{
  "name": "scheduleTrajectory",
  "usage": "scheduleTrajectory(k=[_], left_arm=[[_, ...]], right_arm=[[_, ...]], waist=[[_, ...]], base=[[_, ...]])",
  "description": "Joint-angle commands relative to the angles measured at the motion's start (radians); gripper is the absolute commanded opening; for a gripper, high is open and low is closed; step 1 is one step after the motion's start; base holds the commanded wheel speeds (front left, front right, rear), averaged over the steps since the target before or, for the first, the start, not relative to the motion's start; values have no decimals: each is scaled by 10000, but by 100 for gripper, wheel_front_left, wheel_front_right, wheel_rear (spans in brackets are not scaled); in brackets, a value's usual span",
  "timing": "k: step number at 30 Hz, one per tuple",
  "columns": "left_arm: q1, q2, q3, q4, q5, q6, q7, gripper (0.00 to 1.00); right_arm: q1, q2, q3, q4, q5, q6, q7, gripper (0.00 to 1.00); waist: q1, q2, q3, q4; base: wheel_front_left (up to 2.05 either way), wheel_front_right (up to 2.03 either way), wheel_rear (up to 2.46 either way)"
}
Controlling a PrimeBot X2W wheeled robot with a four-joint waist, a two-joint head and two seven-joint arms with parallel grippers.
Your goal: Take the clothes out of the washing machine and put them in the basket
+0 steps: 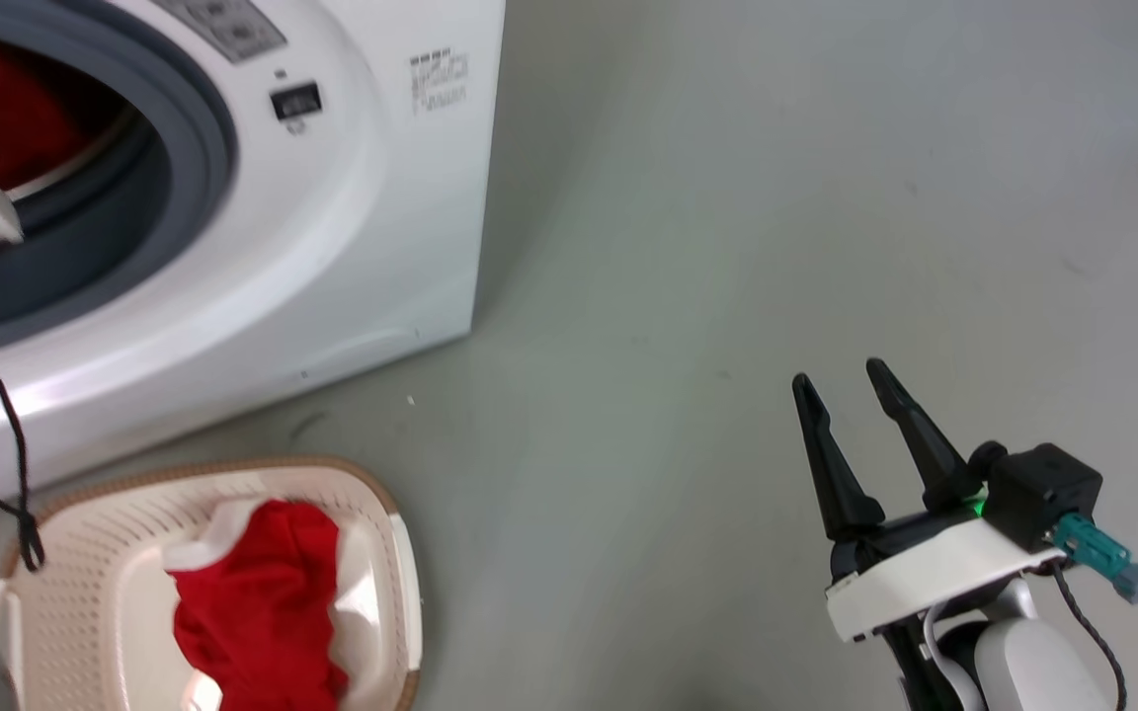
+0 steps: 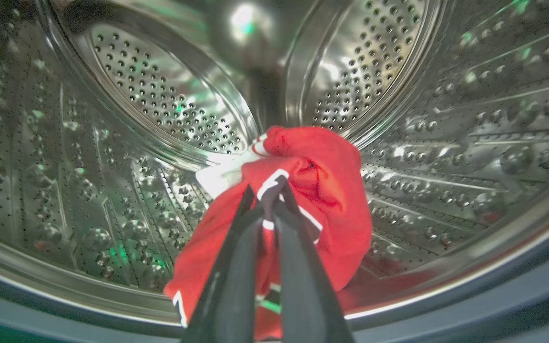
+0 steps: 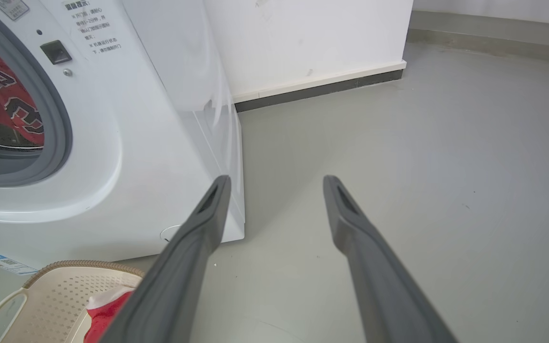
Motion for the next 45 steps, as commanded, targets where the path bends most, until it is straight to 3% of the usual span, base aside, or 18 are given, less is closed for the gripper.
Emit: scheduleTrajectory(k=[1, 13, 20, 34, 39, 45], left_arm=[[518, -97, 170, -369, -95, -53, -75, 0], [3971, -955, 856, -2820, -176, -140, -82, 0], [5847, -1787, 789, -4535, -204, -118, -78, 0], [9677, -3133, 19, -8585, -241, 352, 636, 0], [10591, -3454, -264, -8842, -377, 409, 824, 0], [10799, -3682, -277, -7538, -648, 324, 449, 0]], right_arm=[[268, 11, -63, -43, -49, -7, 98, 100], [1176, 13, -278, -238, -163, -7, 506, 100], [1610, 13, -537, -421, -284, -7, 684, 100], [2124, 14, -922, -905, -469, -7, 1024, 100], [1923, 13, -930, -1123, -510, -7, 1119, 100], [1606, 13, -880, -1303, -546, -7, 1172, 100]], waist=[[1, 0, -984, 133], [1, 0, -2923, 457], [1, 0, -3654, 956], [1, 0, -3919, 2009], [1, 0, -3549, 2216], [1, 0, -2748, 2191]], base=[[0, 0, 0], [0, 0, 0], [0, 0, 0], [0, 0, 0], [0, 0, 0], [0, 0, 0]])
